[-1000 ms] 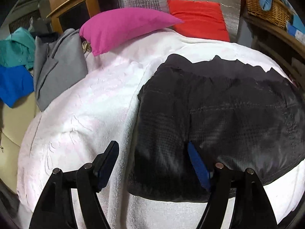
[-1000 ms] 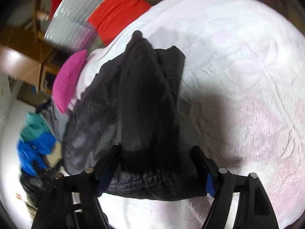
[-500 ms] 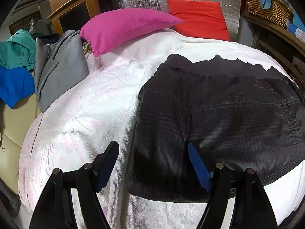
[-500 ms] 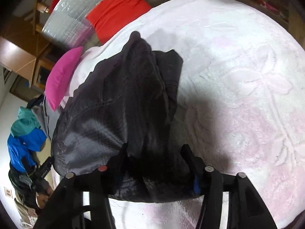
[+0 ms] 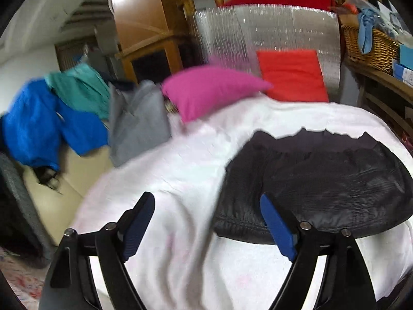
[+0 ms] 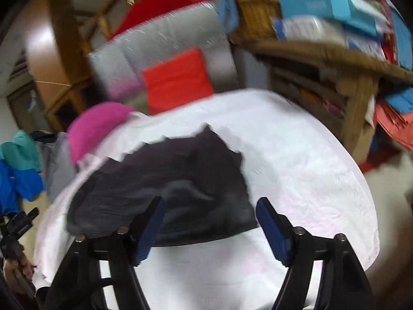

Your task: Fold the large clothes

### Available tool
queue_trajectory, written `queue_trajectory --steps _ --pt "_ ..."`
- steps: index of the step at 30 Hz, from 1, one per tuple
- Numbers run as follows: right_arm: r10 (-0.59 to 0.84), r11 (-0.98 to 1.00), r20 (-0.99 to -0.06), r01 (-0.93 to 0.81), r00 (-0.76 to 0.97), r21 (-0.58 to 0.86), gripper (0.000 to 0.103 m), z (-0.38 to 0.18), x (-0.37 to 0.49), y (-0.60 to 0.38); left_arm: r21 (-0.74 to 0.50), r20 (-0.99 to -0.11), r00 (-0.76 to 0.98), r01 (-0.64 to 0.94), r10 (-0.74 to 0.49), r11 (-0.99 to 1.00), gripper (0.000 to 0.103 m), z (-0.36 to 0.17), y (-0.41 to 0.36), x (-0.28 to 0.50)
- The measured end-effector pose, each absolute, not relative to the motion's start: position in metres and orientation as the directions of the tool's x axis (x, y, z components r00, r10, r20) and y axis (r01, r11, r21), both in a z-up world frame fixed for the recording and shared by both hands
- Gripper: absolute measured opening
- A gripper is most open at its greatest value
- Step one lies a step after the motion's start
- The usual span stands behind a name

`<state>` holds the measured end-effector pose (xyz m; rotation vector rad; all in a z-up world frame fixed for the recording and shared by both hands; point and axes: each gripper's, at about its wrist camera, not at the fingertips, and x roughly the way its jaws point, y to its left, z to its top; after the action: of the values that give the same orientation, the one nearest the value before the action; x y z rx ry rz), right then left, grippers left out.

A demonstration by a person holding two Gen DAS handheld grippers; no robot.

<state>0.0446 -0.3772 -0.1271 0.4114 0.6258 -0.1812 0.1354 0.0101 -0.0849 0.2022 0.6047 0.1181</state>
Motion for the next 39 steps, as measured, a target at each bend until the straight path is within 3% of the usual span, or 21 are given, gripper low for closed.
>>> queue_trajectory --steps 3,9,24,39 --pt "-0.029 0.92 -0.516 0.225 0.856 0.321 0.083 -0.093 0.024 -0.337 0.288 -0.477 0.852 -0.081 0.216 0.954 0.094 -0.057 0.0 0.1" --pt "-0.029 0.936 -0.409 0.169 0.912 0.309 0.088 -0.041 -0.023 -0.278 0.292 -0.377 0.907 -0.078 0.189 0.953 0.094 -0.008 -0.011 0.039" --pt "-0.102 0.94 -0.433 0.23 0.895 0.253 0.088 -0.012 -0.073 -0.236 0.172 -0.297 0.951 -0.033 0.083 0.985 0.095 0.06 -0.031 -0.037" --pt "-0.121 0.931 -0.417 0.249 0.901 0.268 0.088 -0.006 -0.079 -0.245 0.171 -0.293 0.953 -0.03 0.08 0.985 0.095 0.061 -0.041 -0.046"
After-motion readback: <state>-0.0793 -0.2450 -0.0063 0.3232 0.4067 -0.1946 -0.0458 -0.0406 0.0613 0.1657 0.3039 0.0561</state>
